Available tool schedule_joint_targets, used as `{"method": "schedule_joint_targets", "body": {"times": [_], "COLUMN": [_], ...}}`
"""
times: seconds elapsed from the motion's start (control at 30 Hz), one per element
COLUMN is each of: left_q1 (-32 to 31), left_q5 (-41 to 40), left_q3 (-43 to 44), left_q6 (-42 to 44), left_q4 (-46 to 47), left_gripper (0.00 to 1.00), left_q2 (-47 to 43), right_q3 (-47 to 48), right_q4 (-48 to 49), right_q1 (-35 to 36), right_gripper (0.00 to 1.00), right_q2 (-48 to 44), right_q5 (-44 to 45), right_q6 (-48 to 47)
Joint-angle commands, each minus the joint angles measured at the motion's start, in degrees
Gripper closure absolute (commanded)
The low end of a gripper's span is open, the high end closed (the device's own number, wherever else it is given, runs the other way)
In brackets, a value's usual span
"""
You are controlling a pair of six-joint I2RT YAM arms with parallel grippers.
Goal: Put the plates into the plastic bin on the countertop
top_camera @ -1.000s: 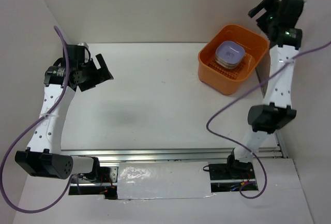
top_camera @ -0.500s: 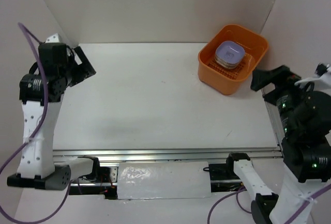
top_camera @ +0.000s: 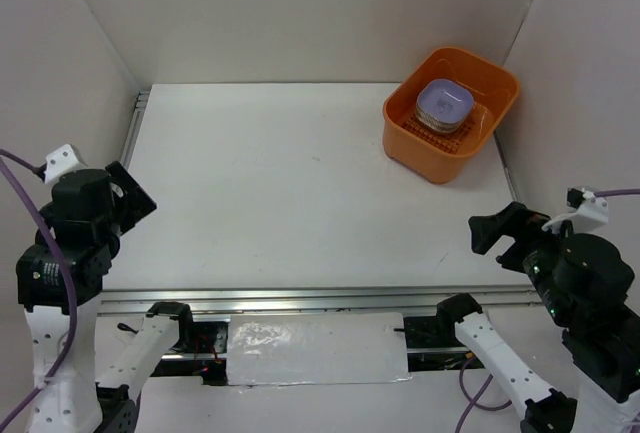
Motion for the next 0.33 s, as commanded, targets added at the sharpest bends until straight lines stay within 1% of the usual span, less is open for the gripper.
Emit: {"method": "schedule_joint_targets", "body": {"times": [0.0, 0.03, 0.13, 0.3], "left_q1": [0.2, 0.2, 0.1, -0.2], "left_q5": [0.3, 1.2, 4.2, 4.3], "left_q3": [-5.3, -7.9, -10.0, -9.9], "left_q6": [-3.3, -3.8, -5.0, -5.0], "left_q4": [-0.1, 1.1, 2.8, 2.7], "left_gripper": [0.01, 0.01, 0.01, 0.01], "left_q2": [-2.9, -3.4, -5.4, -5.1], "right_q3": [3.8, 4.1, 6.1, 6.7], "right_q4": [-4.2, -4.3, -5.0, -5.3], "right_q1": [2.2, 2.3, 2.5, 3.1], "right_gripper": [0.00, 0.00, 0.00, 0.00], "right_q2": [-1.4, -1.6, -1.6, -1.2], "right_q5": [4.3, 5.0, 5.2, 5.8], "right_q6": [1.3, 1.5, 1.8, 2.3]}}
